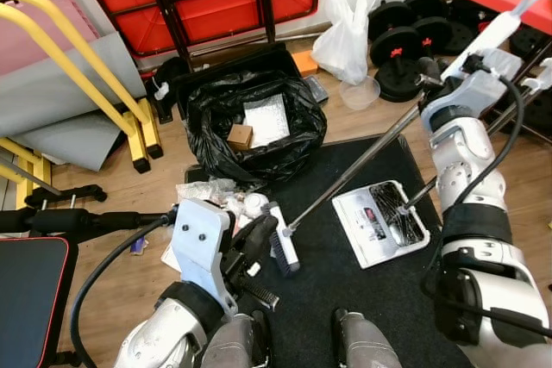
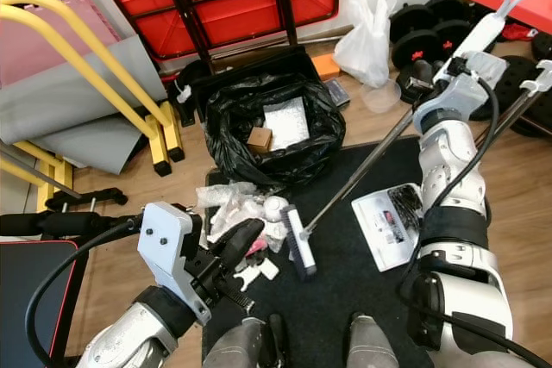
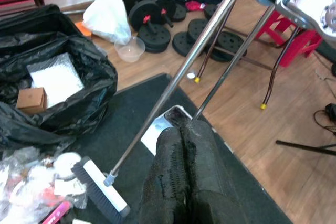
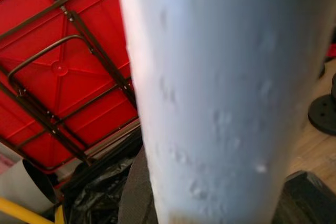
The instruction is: Sweep floor
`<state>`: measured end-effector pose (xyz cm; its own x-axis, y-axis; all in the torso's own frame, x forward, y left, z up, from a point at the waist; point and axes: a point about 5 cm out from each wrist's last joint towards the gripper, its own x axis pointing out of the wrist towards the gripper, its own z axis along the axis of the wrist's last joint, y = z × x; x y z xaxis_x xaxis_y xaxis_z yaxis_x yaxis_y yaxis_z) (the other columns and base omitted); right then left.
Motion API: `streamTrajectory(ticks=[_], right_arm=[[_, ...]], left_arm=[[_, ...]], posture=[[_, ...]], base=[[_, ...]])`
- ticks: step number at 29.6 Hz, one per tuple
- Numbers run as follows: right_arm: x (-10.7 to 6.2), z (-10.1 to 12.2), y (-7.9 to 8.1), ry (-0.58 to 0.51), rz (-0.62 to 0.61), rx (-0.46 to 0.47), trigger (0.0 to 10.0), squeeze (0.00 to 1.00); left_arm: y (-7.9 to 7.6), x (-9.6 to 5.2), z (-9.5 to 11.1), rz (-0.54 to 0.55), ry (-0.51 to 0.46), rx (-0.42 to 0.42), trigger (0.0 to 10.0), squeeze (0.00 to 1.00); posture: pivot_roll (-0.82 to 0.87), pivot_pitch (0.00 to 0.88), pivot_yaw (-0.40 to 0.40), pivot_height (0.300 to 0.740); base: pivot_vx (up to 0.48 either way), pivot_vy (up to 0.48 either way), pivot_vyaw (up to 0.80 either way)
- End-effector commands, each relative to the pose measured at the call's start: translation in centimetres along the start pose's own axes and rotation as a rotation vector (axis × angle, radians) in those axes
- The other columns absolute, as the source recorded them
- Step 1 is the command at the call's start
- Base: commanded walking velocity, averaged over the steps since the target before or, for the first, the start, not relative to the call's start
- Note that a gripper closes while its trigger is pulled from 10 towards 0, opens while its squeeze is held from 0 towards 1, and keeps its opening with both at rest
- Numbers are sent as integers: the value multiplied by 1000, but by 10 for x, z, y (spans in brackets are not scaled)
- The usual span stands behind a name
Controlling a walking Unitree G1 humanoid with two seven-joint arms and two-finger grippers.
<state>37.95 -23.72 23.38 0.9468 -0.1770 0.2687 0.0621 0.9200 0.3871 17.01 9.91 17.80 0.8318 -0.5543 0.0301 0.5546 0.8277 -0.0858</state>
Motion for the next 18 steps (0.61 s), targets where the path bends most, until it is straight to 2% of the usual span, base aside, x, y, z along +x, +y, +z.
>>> streamTrajectory(ticks=[1, 11, 18], right_arm=[[4, 10, 0, -67, -15, 41, 10000, 0], [11, 19, 0, -118, -32, 51, 10000, 0], [9, 7, -5, -104, -73, 81, 10000, 0]], left_arm=[[-6, -6, -1, -62, 25, -14, 10000, 0], [-9, -10, 2, -72, 33, -28, 10000, 0], [-12, -12, 3, -77, 39, -33, 10000, 0]], posture=[[56, 342, 83, 740], [82, 360, 95, 740], [99, 371, 101, 740]], base=[[0, 0, 0], [0, 0, 0], [0, 0, 0]])
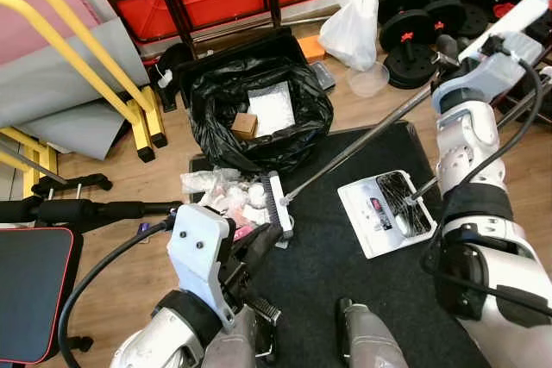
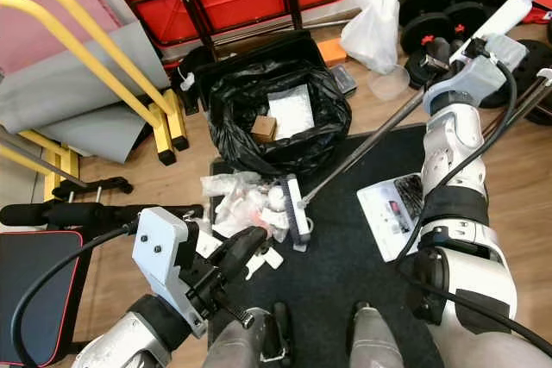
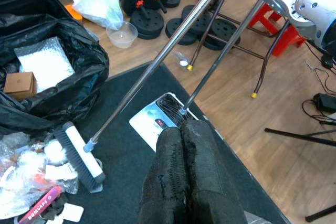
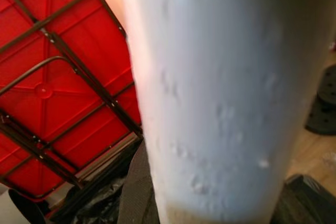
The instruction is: Sweep floor
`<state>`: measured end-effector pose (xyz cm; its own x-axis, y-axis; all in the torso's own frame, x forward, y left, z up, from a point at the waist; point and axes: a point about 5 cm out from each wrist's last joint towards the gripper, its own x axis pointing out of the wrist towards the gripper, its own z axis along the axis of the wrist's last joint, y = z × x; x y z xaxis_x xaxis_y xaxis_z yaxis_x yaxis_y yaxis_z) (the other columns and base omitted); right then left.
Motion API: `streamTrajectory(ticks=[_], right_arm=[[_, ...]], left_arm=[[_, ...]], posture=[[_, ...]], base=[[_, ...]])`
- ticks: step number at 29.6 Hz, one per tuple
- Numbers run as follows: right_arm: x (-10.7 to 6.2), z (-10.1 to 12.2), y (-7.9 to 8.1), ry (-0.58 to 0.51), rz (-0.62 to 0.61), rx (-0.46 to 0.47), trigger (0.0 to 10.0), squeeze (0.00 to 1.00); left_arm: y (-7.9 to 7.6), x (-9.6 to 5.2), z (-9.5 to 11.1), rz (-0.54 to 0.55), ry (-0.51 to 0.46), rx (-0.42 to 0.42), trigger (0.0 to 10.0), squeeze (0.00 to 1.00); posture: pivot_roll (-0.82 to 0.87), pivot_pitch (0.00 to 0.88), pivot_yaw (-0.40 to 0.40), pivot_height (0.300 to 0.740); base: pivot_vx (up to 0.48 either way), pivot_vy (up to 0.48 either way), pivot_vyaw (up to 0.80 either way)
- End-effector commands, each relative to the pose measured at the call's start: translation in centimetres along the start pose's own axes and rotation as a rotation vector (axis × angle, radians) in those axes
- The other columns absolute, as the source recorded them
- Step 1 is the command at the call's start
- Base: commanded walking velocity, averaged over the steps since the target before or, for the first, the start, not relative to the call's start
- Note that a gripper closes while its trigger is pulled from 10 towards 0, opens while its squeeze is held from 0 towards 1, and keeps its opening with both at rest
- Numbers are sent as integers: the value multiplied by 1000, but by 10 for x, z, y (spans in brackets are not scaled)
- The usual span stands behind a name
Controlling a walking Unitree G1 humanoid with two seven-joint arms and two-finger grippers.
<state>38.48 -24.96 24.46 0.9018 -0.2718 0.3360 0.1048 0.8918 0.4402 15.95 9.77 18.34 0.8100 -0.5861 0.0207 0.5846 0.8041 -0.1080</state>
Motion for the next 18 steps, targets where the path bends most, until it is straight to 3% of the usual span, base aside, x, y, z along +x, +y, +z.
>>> streamTrajectory(ticks=[1, 6, 14, 18], right_arm=[[-2, -6, -1, -1, -28, 54, 10000, 0], [-2, -7, -4, -21, -67, 101, 10000, 0], [-1, -8, -1, -36, -70, 102, 10000, 0], [0, -5, -9, -44, -101, 105, 10000, 0]], left_arm=[[-5, -5, -2, -40, 28, -11, 10000, 0], [-6, -8, -1, -42, 36, -18, 10000, 0], [-8, -8, -1, -48, 39, -23, 10000, 0], [-9, -9, 0, -51, 39, -28, 10000, 0]], posture=[[101, 372, 104, 740], [102, 369, 108, 740], [106, 368, 108, 740], [106, 372, 108, 740]], base=[[0, 0, 0], [0, 0, 0], [0, 0, 0], [0, 0, 0]])
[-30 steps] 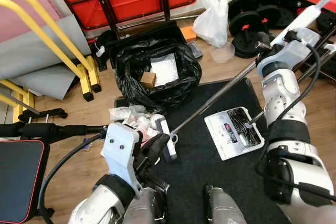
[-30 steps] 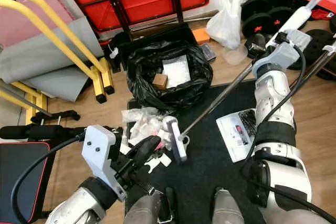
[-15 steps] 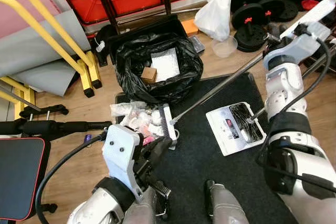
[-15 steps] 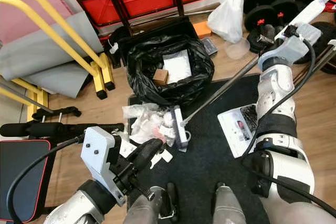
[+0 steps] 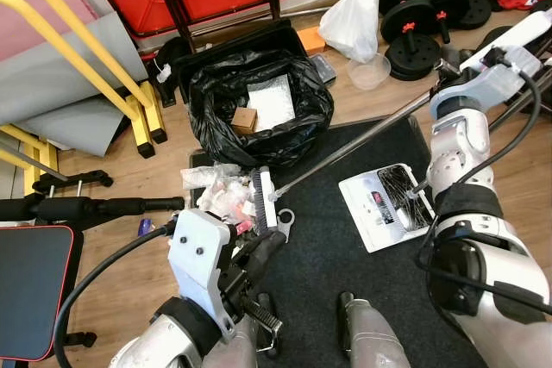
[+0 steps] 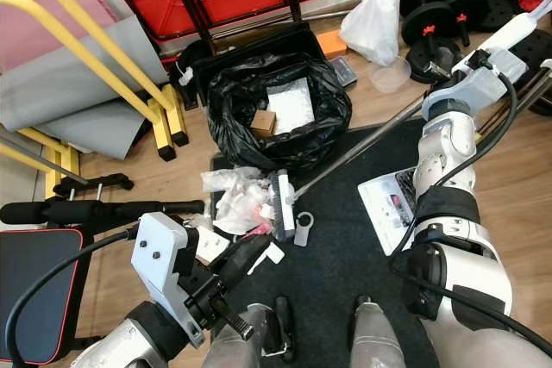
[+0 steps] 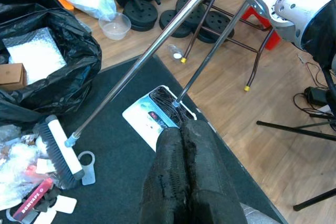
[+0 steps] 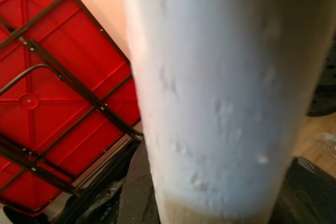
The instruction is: Sweep floor
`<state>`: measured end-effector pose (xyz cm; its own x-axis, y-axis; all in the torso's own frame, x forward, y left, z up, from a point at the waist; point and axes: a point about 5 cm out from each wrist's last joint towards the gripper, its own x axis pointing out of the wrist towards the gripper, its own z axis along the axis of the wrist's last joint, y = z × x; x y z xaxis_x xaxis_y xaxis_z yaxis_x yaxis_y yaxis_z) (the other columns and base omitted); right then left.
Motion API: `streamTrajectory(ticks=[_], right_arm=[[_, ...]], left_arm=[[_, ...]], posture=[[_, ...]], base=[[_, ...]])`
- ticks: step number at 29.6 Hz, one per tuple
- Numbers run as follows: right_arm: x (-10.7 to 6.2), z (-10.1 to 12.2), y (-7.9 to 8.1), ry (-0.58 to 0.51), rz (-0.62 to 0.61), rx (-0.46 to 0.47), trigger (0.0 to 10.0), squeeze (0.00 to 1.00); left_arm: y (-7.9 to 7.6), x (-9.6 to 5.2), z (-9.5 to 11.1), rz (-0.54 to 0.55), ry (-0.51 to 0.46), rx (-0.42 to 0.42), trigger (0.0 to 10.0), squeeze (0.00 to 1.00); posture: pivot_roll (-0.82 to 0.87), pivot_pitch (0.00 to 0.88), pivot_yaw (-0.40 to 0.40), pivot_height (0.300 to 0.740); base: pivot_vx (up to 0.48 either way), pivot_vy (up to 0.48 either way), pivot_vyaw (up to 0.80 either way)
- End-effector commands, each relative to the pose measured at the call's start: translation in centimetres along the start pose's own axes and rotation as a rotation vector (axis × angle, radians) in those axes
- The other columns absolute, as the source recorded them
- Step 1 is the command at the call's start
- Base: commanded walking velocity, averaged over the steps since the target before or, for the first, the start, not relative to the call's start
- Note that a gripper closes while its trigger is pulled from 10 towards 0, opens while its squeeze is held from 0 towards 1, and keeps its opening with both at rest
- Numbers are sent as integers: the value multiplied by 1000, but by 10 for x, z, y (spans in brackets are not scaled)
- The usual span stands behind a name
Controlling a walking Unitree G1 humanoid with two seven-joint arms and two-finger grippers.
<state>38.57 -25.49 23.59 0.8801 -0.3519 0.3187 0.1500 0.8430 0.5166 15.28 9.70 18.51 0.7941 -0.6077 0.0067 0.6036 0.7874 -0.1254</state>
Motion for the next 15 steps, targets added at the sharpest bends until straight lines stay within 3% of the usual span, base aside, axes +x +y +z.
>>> streamTrajectory(ticks=[1, 7, 15], right_arm=[[0, 0, -1, -10, -21, 41, 10000, 0], [-3, -9, 0, 31, -18, -13, 10000, 0], [-10, -20, -7, 75, -42, -235, 10000, 0]], left_arm=[[-5, -4, -1, -26, 22, -13, 10000, 0], [-5, -4, -1, -29, 21, -20, 10000, 0], [-6, -4, 0, -31, 18, -31, 10000, 0]], posture=[[106, 374, 109, 740], [103, 378, 109, 740], [97, 385, 106, 740]], base=[[0, 0, 0], [0, 0, 0], [0, 0, 0]])
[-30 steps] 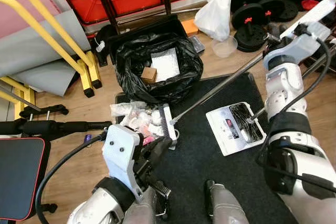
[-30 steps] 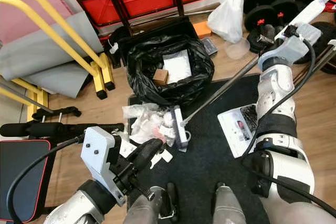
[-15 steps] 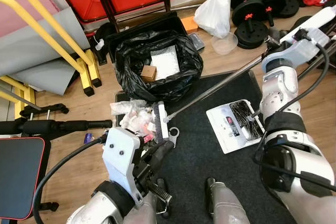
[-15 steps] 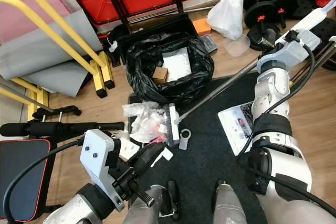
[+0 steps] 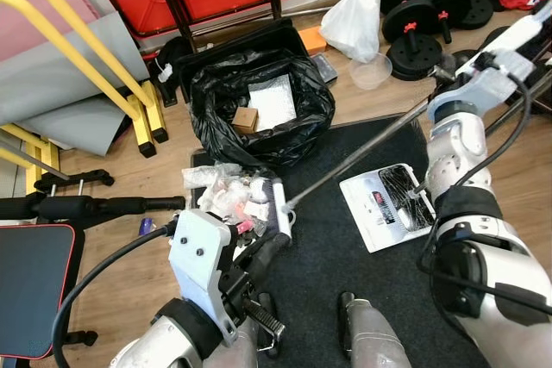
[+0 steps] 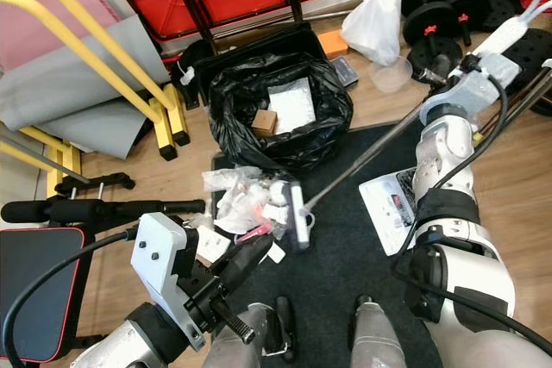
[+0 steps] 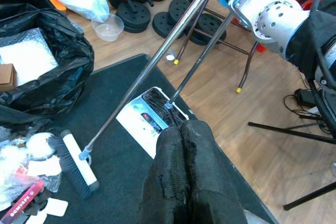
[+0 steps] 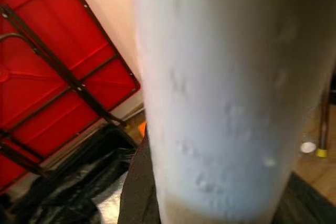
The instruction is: Sweep floor
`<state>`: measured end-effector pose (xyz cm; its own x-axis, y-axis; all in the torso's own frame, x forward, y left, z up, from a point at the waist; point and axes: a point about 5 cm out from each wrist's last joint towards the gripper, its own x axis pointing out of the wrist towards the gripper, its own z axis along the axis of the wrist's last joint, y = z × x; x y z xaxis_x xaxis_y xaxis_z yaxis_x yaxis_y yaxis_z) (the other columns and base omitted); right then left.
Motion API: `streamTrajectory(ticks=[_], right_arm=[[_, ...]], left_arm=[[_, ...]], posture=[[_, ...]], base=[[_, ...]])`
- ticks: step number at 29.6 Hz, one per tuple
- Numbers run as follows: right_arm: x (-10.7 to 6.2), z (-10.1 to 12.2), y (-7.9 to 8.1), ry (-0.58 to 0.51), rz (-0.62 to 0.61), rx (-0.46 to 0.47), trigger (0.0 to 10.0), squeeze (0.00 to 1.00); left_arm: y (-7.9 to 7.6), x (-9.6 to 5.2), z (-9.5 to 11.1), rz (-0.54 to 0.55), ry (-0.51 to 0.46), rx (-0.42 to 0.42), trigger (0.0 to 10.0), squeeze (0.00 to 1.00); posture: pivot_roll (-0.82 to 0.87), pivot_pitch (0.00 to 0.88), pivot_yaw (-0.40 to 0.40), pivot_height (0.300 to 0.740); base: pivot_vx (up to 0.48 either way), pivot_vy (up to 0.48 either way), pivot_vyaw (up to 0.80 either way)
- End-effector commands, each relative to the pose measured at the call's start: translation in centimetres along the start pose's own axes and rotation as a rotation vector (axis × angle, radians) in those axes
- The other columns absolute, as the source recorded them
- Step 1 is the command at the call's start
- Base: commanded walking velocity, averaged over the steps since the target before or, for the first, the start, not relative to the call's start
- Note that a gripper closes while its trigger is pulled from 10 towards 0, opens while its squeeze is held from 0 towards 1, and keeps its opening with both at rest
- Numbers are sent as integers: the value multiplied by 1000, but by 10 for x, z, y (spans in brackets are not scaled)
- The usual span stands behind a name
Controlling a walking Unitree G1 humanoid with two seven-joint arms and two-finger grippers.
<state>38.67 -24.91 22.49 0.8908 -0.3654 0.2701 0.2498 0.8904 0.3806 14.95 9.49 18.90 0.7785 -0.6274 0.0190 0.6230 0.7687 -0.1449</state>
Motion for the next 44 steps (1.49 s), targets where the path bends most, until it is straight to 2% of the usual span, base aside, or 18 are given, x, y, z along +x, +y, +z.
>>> streamTrajectory(ticks=[1, 8, 9, 12, 15, 22, 23, 24, 26, 29, 31, 32, 39, 41, 42, 44], right_arm=[[-4, -10, -7, 39, -20, -90, 10000, 0], [1, -3, -10, 46, -58, -169, 10000, 0], [5, 8, -10, 38, -69, -198, 10000, 0], [8, 16, -8, 27, -63, -218, 10000, 0], [11, 29, 2, -18, -4, -233, 10000, 0], [10, 35, 14, -61, 66, -231, 10000, 0], [9, 37, 22, -85, 117, -244, 10000, 0], [9, 37, 22, -85, 117, -244, 10000, 0], [6, 40, 33, -113, 181, -272, 10000, 0], [3, 48, 49, -152, 274, -236, 10000, 0], [2, 50, 53, -160, 295, -223, 10000, 0], [1, 53, 60, -165, 333, -179, 10000, 0], [-3, 59, 77, -175, 403, -103, 10000, 0], [-7, 63, 88, -166, 451, -25, 10000, 0], [-7, 63, 88, -166, 451, -25, 10000, 0], [-10, 66, 96, -147, 488, 47, 10000, 0]], left_arm=[[-2, -3, -3, -4, 26, -13, 10000, 0], [-2, -2, -3, -5, 24, -20, 10000, 0], [-1, -2, -3, -5, 23, -24, 10000, 0], [-1, -2, -3, -6, 22, -28, 10000, 0], [0, -1, -3, -8, 19, -34, 10000, 0], [0, 0, -3, -9, 18, -36, 10000, 0], [0, 1, -3, -9, 17, -36, 10000, 0], [0, 1, -3, -9, 17, -36, 10000, 0], [1, 1, -4, -8, 16, -34, 10000, 0], [2, 2, -4, -5, 13, -31, 10000, 0], [2, 3, -4, -4, 12, -31, 10000, 0], [2, 3, -4, -3, 11, -30, 10000, 0], [3, 5, -4, -4, 9, -28, 10000, 0], [3, 6, -5, -6, 8, -26, 10000, 0], [3, 6, -5, -6, 8, -26, 10000, 0], [4, 8, -5, -5, 4, -34, 10000, 0]], posture=[[96, 385, 107, 740], [91, 386, 105, 740], [84, 385, 104, 740], [79, 385, 104, 740], [65, 382, 103, 740], [63, 379, 102, 740], [62, 376, 100, 740], [62, 376, 100, 740], [60, 374, 97, 740], [54, 370, 93, 740], [52, 368, 92, 740], [49, 363, 90, 740], [40, 356, 87, 740], [35, 351, 84, 740], [35, 351, 84, 740], [25, 339, 78, 740]], base=[[0, 0, 0], [0, 0, 0], [0, 0, 0], [0, 0, 0], [0, 0, 0], [0, 0, 0], [0, 0, 0], [0, 0, 0], [0, 0, 0], [0, 0, 0], [0, 0, 0], [0, 0, 0], [0, 0, 0], [0, 0, 0], [0, 0, 0], [0, 0, 0]])
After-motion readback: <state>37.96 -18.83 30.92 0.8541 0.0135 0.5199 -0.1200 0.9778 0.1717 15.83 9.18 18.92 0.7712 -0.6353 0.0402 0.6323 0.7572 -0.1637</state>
